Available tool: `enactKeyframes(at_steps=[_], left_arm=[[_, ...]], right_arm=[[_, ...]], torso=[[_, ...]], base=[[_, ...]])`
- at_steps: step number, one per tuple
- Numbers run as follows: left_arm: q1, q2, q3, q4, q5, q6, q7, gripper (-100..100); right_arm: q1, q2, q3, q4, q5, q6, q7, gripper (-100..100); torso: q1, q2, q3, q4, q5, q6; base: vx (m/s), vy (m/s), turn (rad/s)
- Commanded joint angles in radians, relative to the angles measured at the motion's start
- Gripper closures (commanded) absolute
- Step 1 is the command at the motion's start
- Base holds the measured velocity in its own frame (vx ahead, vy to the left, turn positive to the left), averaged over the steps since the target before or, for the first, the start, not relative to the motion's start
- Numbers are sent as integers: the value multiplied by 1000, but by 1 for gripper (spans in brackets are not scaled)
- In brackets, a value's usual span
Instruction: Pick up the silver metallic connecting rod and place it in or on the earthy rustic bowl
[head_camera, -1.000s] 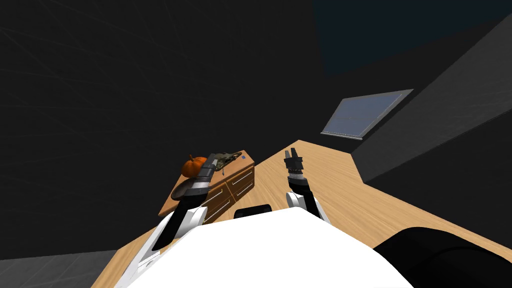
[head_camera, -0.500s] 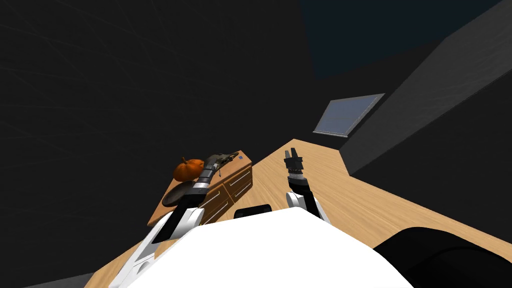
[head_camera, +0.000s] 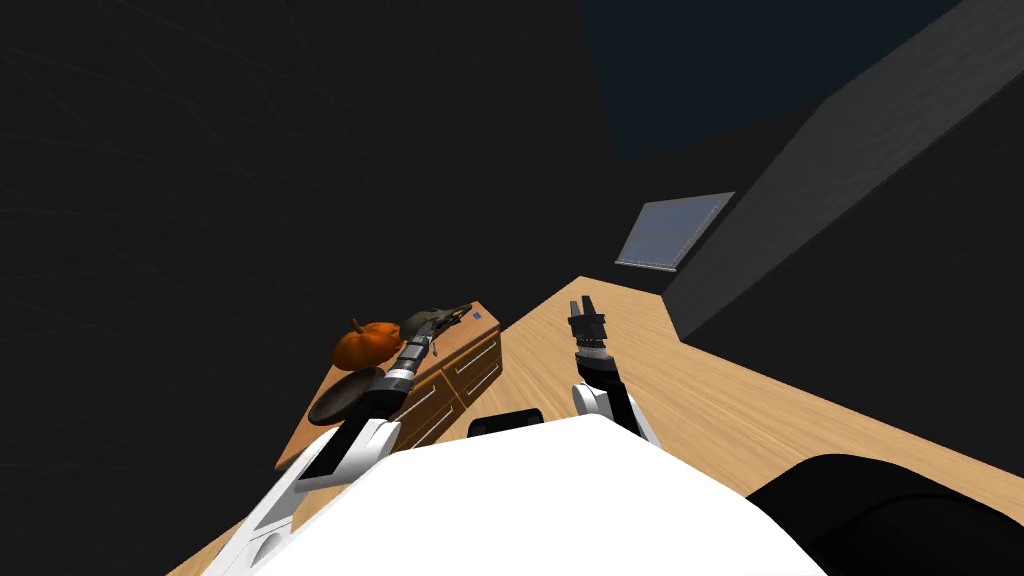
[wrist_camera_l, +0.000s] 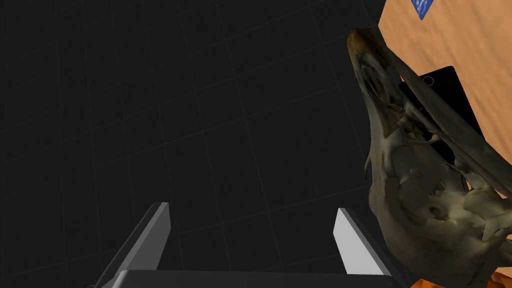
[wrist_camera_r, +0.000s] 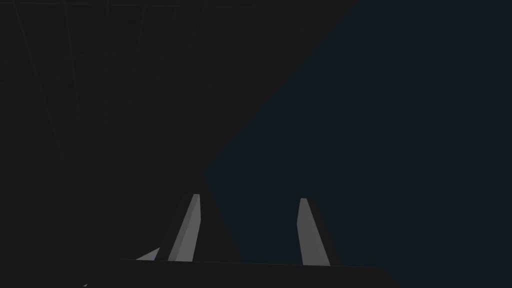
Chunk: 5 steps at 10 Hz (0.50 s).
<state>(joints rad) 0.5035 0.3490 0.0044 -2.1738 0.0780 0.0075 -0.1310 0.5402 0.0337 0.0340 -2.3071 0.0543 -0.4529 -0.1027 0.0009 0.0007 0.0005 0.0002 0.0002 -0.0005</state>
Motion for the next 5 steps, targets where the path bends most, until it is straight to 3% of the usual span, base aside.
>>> enactKeyframes(at_steps=[1,5], left_arm=[[2,27,8,19,24,50,-6,-100],[5,73,21,52,65,141,-19,-100]], right_arm=[[0,0,0,0,0,0,0,0],[0,0,0,0,0,0,0,0]], torso=[[0,0,0,0,0,0],[0,0,0,0,0,0]], base=[[-14,10,-119],[-12,9,-125]])
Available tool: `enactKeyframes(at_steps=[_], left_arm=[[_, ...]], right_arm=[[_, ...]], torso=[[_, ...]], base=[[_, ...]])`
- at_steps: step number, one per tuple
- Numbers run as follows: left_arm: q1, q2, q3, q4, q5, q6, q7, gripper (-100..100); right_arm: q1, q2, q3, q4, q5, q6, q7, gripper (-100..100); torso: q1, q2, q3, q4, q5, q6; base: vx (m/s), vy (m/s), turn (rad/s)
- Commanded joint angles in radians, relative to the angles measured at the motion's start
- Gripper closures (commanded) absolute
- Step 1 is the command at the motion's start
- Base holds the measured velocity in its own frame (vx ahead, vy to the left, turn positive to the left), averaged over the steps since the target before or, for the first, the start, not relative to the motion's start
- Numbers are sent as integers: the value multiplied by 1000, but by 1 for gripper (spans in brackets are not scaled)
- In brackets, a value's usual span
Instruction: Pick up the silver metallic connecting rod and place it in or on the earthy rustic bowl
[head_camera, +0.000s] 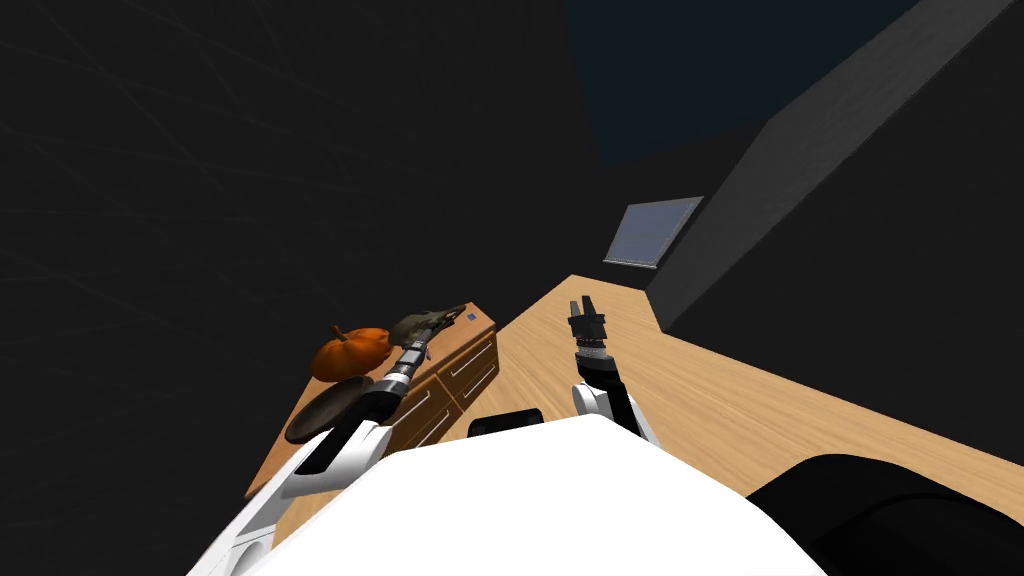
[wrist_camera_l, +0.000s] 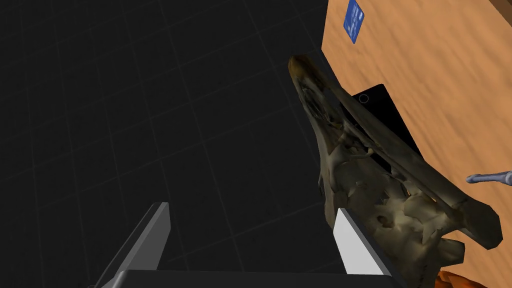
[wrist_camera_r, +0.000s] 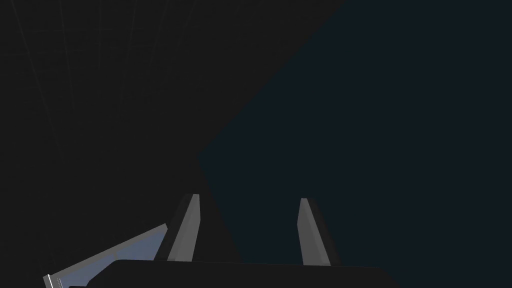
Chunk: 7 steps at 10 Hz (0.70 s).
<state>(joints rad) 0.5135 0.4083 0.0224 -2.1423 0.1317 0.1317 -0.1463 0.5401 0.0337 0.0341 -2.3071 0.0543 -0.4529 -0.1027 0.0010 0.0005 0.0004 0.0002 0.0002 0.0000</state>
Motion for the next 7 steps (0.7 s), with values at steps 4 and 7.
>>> enactKeyframes(at_steps=[4,7], left_arm=[[-4,58,15,55,55,116,-20,-100],[-4,80,20,73,77,181,-29,-100]], right_arm=[[0,0,0,0,0,0,0,0],[0,0,0,0,0,0,0,0]], torso=[[0,-1,0,0,0,0],[1,-1,0,0,0,0]], base=[[-7,11,-126],[-1,15,-94]])
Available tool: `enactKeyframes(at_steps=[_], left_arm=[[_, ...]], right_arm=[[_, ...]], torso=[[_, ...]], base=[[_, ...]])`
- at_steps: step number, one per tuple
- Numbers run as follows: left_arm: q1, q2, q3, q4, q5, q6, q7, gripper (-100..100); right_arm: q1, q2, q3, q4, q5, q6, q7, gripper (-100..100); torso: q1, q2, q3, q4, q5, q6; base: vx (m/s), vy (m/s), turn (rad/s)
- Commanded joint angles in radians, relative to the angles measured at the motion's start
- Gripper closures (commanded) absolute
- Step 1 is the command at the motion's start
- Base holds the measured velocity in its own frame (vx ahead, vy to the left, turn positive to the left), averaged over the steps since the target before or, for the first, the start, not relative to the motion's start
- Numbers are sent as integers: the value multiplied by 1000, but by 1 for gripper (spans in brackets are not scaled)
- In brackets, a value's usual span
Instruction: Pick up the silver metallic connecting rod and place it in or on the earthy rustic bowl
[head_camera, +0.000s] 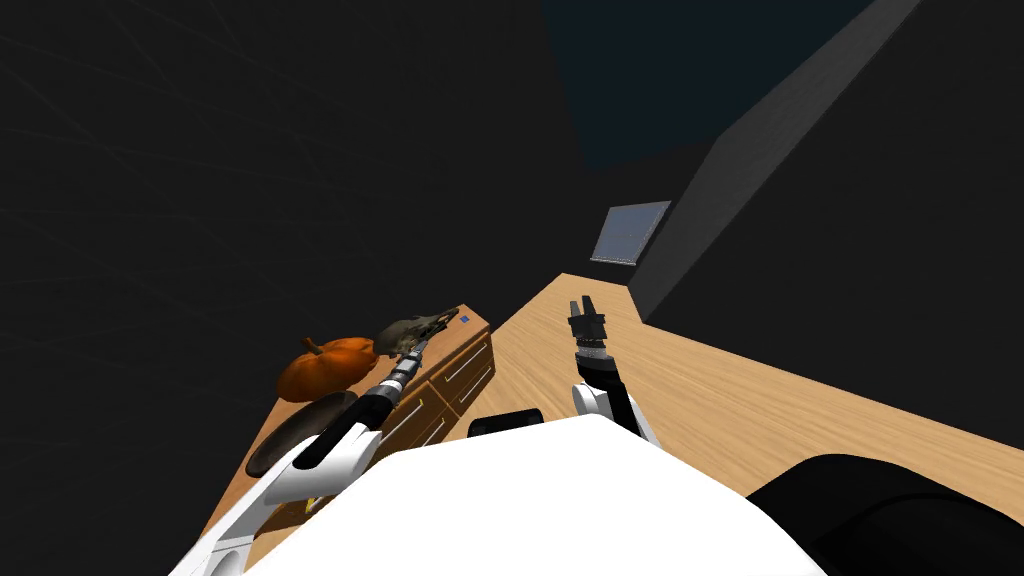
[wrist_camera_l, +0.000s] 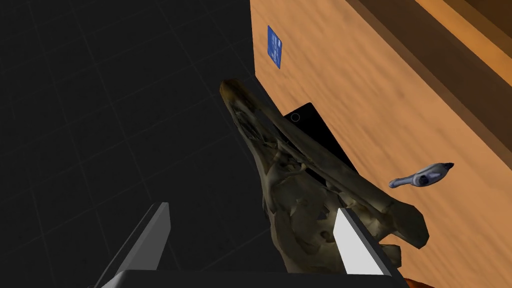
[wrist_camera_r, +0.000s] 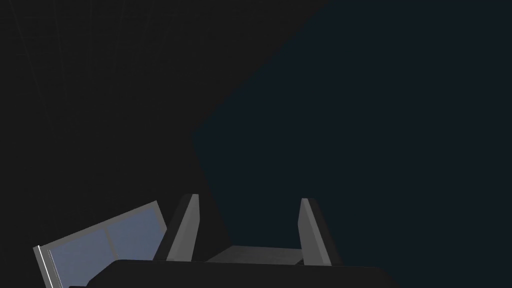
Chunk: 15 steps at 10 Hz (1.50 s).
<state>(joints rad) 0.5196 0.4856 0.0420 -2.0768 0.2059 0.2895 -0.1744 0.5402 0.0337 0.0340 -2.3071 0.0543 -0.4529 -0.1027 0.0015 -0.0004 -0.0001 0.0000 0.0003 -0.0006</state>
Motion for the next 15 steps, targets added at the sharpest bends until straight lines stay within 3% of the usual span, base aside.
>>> enactKeyframes(at_steps=[1,15], left_arm=[[-12,25,5,26,26,50,-12,-100],[-46,155,28,156,186,431,-114,-100]], right_arm=[[0,0,0,0,0,0,0,0],[0,0,0,0,0,0,0,0]], torso=[[0,0,0,0,0,0],[1,-2,-1,0,0,0]], base=[[4,17,-180],[14,28,-113]])
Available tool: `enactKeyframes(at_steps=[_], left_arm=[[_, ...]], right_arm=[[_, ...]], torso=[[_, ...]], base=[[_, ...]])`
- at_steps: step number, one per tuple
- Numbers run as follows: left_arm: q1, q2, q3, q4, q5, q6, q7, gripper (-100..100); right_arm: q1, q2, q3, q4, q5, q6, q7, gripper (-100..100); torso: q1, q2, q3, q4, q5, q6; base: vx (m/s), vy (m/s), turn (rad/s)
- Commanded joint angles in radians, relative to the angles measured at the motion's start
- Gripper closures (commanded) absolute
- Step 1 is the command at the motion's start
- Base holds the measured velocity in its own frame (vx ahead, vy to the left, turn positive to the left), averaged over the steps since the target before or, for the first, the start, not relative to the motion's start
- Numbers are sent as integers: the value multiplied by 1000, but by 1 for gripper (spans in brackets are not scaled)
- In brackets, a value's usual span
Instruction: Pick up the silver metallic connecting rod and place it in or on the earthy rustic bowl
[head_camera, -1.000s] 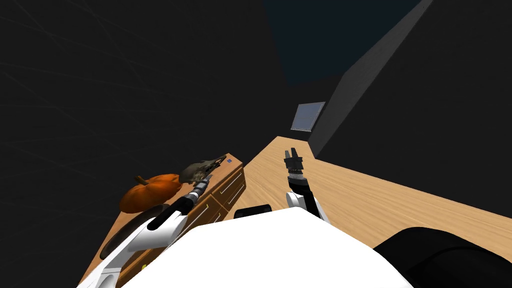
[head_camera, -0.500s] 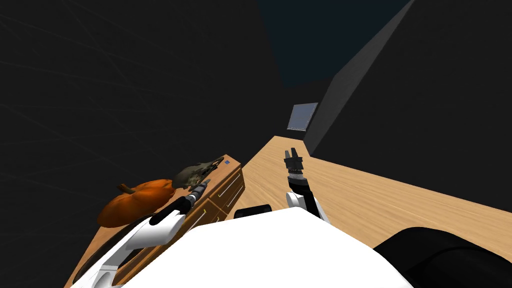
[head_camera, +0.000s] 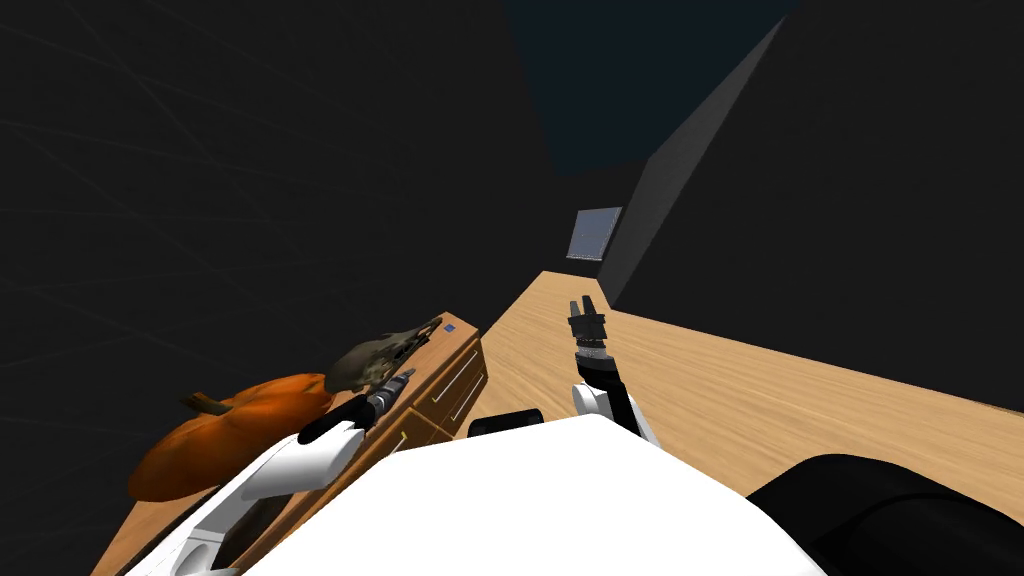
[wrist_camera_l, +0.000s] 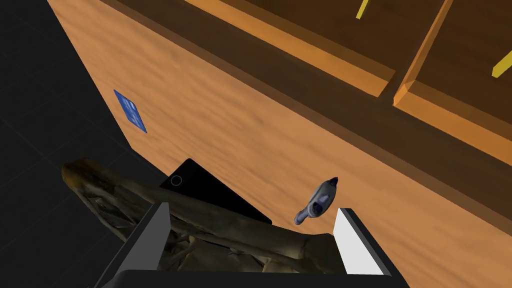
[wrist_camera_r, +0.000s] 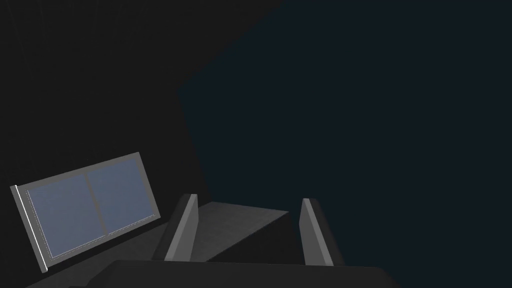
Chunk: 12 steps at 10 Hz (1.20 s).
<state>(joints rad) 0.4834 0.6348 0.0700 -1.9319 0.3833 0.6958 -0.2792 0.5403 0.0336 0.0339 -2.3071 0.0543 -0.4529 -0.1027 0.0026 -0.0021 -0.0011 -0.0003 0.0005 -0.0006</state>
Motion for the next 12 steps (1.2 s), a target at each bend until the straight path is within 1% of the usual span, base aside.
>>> enactKeyframes(at_steps=[1,2,3,4,5,6,7,8,9,10,11,12], left_arm=[[-9,6,0,11,8,48,-9,-100],[-16,21,2,28,31,77,-25,-100],[-16,21,2,28,31,100,-25,-100],[-23,36,4,43,53,127,-42,-100],[-23,36,4,43,53,152,-42,-100],[-30,50,5,58,74,185,-58,-100],[-30,50,5,58,74,202,-58,-100],[-36,64,7,72,94,235,-74,-100],[-36,64,7,72,94,250,-74,-100],[-42,77,9,84,114,283,-89,-100],[-42,77,9,84,114,296,-89,-100],[-48,90,11,96,132,334,-103,-100]], right_arm=[[0,0,0,0,0,0,0,0],[0,0,0,0,0,0,0,0],[0,0,0,0,0,0,0,0],[0,0,0,0,0,0,0,0],[0,0,0,0,0,0,0,0],[0,0,0,0,0,0,0,0],[0,0,0,0,0,0,0,0],[0,0,0,0,0,0,0,0],[0,0,0,0,0,0,0,0],[0,0,0,0,0,0,0,0],[0,0,0,0,0,0,0,0],[0,0,0,0,0,0,0,0]], torso=[[0,0,0,0,0,0],[0,0,0,0,0,0],[0,-1,0,0,0,0],[0,0,0,0,0,0],[0,0,0,0,0,0],[0,0,0,0,0,-1],[0,0,0,0,0,0],[0,-1,0,0,0,-1],[0,-1,0,0,0,0],[0,0,0,0,0,-1],[0,0,0,0,0,0],[0,0,0,0,0,-1]], base=[[21,36,-67],[29,42,-132],[20,38,-70],[12,37,-145],[13,35,-64],[28,40,-130],[25,35,-68],[22,39,-123],[12,36,-64],[15,39,-85],[18,34,-66],[21,35,-122]])
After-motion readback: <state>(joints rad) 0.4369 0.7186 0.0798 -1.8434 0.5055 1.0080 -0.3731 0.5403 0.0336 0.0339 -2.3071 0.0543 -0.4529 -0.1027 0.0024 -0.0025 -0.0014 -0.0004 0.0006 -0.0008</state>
